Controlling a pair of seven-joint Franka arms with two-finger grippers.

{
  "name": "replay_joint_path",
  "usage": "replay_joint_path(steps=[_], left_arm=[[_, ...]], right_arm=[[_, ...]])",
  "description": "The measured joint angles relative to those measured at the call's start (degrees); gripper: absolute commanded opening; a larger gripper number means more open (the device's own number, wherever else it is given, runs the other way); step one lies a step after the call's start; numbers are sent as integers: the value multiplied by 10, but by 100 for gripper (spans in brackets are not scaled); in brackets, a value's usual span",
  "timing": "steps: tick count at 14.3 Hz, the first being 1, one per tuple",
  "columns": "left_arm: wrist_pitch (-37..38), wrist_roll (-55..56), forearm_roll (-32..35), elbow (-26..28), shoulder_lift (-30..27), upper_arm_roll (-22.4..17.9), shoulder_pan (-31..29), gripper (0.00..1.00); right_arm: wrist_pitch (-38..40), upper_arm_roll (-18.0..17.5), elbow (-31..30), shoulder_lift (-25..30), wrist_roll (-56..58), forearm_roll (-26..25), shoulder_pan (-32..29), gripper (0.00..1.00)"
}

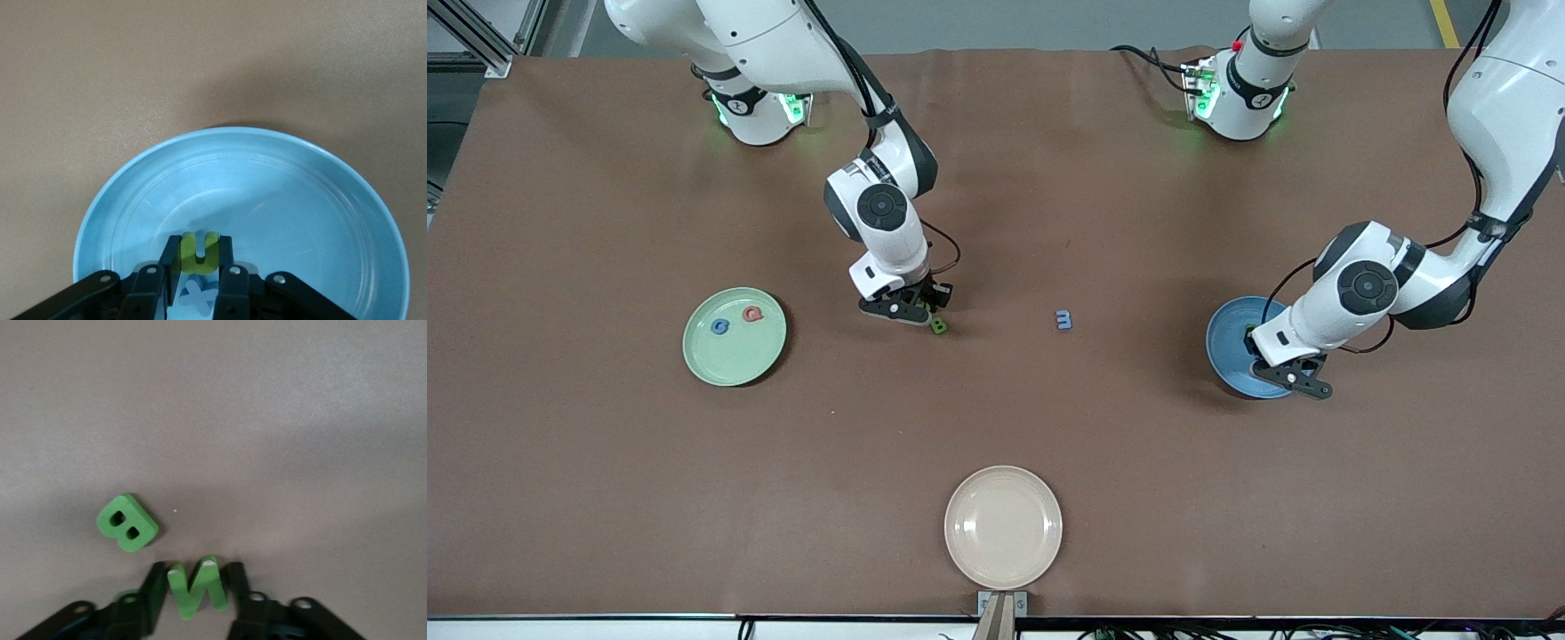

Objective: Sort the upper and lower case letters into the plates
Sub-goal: 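Drop the u with the left gripper while the right gripper grasps the N, then release the N with the right gripper while the left gripper grasps the E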

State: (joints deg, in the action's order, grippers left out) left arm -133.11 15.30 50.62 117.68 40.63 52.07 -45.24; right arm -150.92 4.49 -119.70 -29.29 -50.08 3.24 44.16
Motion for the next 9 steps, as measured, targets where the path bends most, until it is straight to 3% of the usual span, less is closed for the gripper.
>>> replay_joint_path(steps=[1,2,3,6,9], left_arm=[[0,0,0,0,0,0,0,41],[0,0,0,0,0,0,1,77],[0,0,0,0,0,0,1,100],[-1,1,0,-3,0,0,2,100],[0,31,0,-7,0,20,4,100]], right_arm=[[1,0,0,1,-1,0,0,3],[1,1,0,0,-1,0,0,0],[1,2,0,0,-1,0,0,0],[8,13,1,1,27,0,-21,0],[77,19,10,24,116,0,-85,0]])
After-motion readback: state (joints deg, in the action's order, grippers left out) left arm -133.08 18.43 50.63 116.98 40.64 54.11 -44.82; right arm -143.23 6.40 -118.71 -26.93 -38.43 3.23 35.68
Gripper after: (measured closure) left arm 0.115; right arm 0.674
